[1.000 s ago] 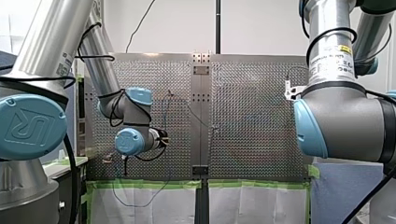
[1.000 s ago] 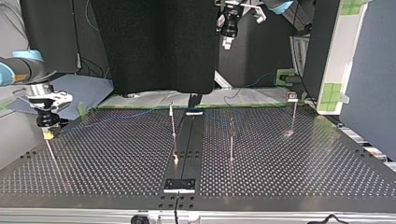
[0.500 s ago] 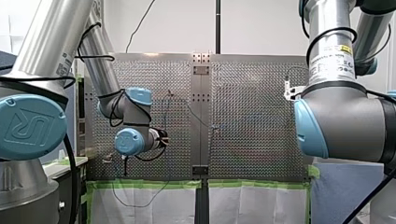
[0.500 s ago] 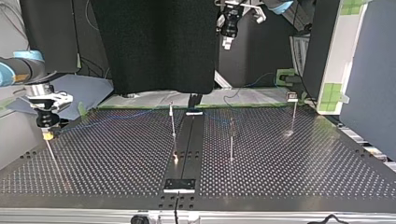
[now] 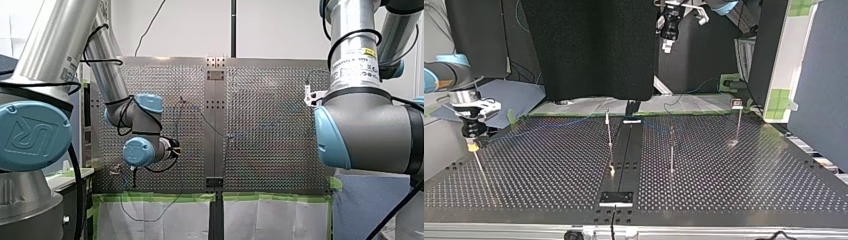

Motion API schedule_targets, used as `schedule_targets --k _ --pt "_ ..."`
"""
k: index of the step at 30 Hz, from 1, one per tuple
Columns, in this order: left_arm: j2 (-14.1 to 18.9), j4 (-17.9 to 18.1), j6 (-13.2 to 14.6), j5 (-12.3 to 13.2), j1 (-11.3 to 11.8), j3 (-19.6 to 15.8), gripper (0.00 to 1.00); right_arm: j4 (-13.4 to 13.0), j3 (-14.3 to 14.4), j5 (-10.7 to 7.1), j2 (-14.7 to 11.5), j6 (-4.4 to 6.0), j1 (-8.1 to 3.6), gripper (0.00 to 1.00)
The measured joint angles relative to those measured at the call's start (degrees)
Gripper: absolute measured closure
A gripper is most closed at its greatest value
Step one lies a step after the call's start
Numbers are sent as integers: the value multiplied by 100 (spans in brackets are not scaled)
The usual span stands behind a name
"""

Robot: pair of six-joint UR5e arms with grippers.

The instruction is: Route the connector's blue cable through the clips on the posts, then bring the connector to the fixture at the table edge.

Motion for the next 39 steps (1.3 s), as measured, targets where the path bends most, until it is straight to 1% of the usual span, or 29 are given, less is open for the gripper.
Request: schedule_targets --k 16,39 --pt "0 -16 0 5 1 3 0 0 1 0 1 0 0 1" --pt "0 -24 26 26 4 120 0 0 1 0 1 0 0 1"
